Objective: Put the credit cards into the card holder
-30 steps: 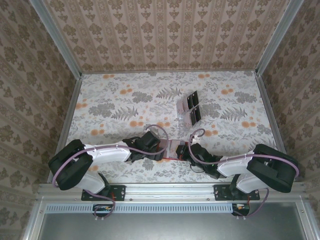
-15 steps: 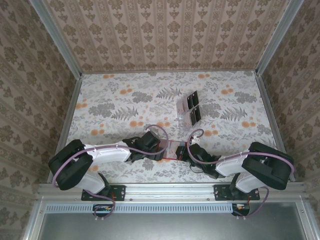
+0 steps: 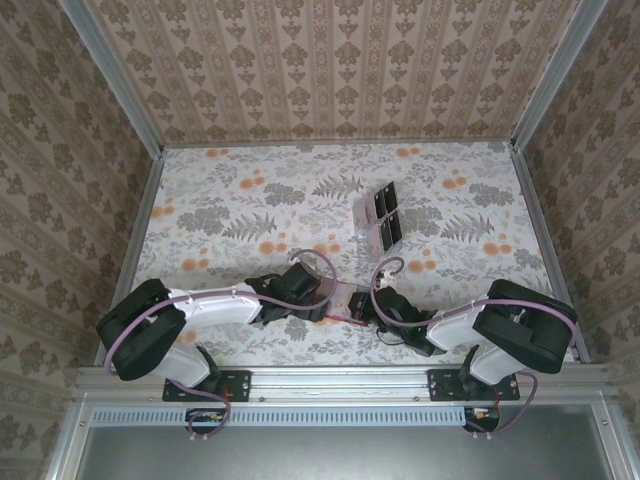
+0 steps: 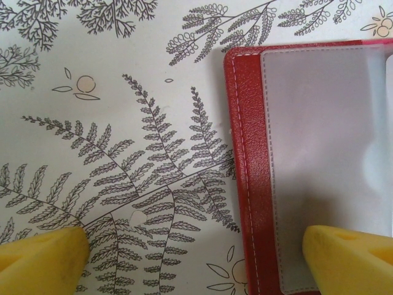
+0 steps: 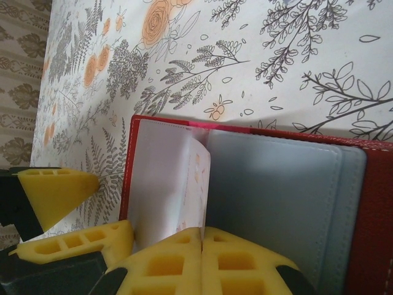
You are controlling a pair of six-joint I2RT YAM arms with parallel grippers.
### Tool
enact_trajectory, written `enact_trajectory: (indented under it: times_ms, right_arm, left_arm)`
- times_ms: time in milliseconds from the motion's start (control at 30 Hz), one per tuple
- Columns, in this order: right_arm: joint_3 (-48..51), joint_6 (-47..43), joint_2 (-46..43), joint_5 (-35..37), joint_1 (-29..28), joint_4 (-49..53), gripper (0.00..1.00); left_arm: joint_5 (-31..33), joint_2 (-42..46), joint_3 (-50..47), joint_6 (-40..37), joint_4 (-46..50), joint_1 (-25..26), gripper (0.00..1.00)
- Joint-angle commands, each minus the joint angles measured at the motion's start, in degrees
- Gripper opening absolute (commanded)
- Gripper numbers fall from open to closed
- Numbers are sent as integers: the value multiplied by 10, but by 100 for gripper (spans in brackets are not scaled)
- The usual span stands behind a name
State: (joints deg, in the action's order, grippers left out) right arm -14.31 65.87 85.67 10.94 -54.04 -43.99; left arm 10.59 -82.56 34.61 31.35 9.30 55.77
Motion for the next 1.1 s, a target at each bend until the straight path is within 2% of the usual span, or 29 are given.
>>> enact_trajectory:
  times_ms: [0, 333, 633, 1067]
  right_arm:
    - [-3, 2, 8, -6, -3, 24, 0]
    - [11, 22, -1, 8, -3, 25, 0]
    - [13, 21, -46, 35, -3, 84, 0]
    - [-9, 25, 33, 4, -3, 28, 0]
  left_arm:
    - [3, -7, -16, 13, 9, -2, 100]
    - [5, -2, -18, 14, 11, -2, 100]
    - [6, -1, -20, 14, 10, -2, 100]
    - [7, 0, -22, 15, 11, -2, 100]
